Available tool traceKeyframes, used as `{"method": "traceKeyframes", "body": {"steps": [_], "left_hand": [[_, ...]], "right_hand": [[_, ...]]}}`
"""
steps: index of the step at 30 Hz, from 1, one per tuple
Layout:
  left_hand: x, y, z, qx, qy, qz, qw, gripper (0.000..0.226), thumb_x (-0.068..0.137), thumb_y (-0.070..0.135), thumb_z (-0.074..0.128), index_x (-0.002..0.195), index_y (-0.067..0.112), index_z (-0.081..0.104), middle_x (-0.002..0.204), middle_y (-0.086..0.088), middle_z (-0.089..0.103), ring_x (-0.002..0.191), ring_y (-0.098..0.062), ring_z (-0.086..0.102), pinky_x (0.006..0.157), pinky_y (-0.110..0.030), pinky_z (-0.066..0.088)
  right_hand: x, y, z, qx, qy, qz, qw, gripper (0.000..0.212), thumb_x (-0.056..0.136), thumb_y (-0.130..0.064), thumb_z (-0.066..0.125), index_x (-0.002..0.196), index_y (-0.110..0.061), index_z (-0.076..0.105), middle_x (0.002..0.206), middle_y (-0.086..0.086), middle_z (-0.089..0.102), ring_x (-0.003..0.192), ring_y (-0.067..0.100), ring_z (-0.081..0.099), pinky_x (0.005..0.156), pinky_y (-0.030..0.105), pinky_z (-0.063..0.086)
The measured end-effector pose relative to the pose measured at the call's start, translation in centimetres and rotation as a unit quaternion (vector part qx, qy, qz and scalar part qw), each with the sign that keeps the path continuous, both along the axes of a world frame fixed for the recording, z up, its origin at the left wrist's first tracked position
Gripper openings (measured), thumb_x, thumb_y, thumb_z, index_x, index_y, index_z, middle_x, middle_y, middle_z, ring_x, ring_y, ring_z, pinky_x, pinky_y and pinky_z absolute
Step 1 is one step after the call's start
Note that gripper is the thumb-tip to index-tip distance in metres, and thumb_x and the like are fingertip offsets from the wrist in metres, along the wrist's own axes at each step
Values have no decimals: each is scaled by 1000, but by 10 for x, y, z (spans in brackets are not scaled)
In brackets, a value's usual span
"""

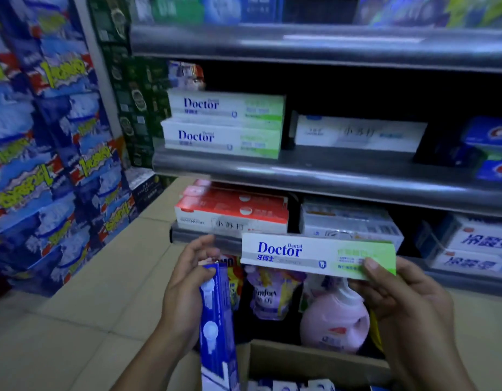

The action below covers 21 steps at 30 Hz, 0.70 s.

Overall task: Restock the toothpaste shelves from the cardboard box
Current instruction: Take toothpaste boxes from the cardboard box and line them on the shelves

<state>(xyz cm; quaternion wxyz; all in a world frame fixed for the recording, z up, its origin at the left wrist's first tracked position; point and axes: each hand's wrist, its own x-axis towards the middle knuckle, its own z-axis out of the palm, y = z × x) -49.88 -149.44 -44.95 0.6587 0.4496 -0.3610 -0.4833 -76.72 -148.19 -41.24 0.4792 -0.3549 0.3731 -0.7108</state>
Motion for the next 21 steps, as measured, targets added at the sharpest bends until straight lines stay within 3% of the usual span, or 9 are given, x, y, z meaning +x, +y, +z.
{"method": "traceKeyframes", "body": {"steps": [4, 7, 9, 13, 16, 21], "left_hand": [[13, 5, 48, -16, -39, -33, 999, 48, 86, -8, 44, 110, 18, 76, 117, -6, 74, 107, -35, 66, 89, -47, 46], [28, 4, 83, -34, -46, -48, 997, 62, 90, -13, 35, 98, 26, 82, 109, 1, 78, 100, -22, 73, 78, -35, 54], [40, 1, 102, -47, -47, -47, 997, 61, 92, -13, 34, 100, 23, 81, 109, 3, 78, 95, -19, 75, 70, -30, 58], [70, -15, 134, -71, -85, -23, 994, 53, 94, -10, 38, 114, 23, 75, 104, 2, 79, 88, -21, 77, 63, -29, 61], [88, -34, 154, -68, -82, -18, 994, 51, 95, -8, 37, 129, 17, 66, 109, -3, 78, 85, -23, 77, 59, -28, 59], [104, -67, 180, -76, -121, -5, 990, 54, 92, -11, 37, 126, 18, 68, 112, -4, 78, 98, -24, 76, 70, -25, 60]], "right_hand": [[33, -6, 33, -46, -4, -2, 999, 15, 68, -8, 73, 83, -8, 79, 86, 17, 77, 76, 23, 76, 64, 24, 59], [55, -14, 60, -80, -5, -22, 997, 31, 67, -9, 77, 97, -9, 70, 91, 20, 77, 81, 28, 76, 66, 27, 60], [68, -20, 76, -103, 11, -34, 994, 43, 64, -17, 83, 103, -20, 63, 93, 19, 77, 85, 29, 77, 69, 30, 61], [96, -37, 105, -147, 94, -39, 984, 43, 66, -32, 86, 101, -31, 62, 93, 13, 78, 84, 29, 77, 69, 29, 61], [111, -59, 123, -172, 179, -74, 966, 40, 74, -25, 86, 107, -27, 63, 97, 1, 78, 84, 18, 75, 70, 24, 59], [120, -102, 146, -168, 297, -128, 931, 27, 78, -33, 85, 99, -32, 68, 93, -23, 72, 83, -4, 65, 66, 13, 50]]}}
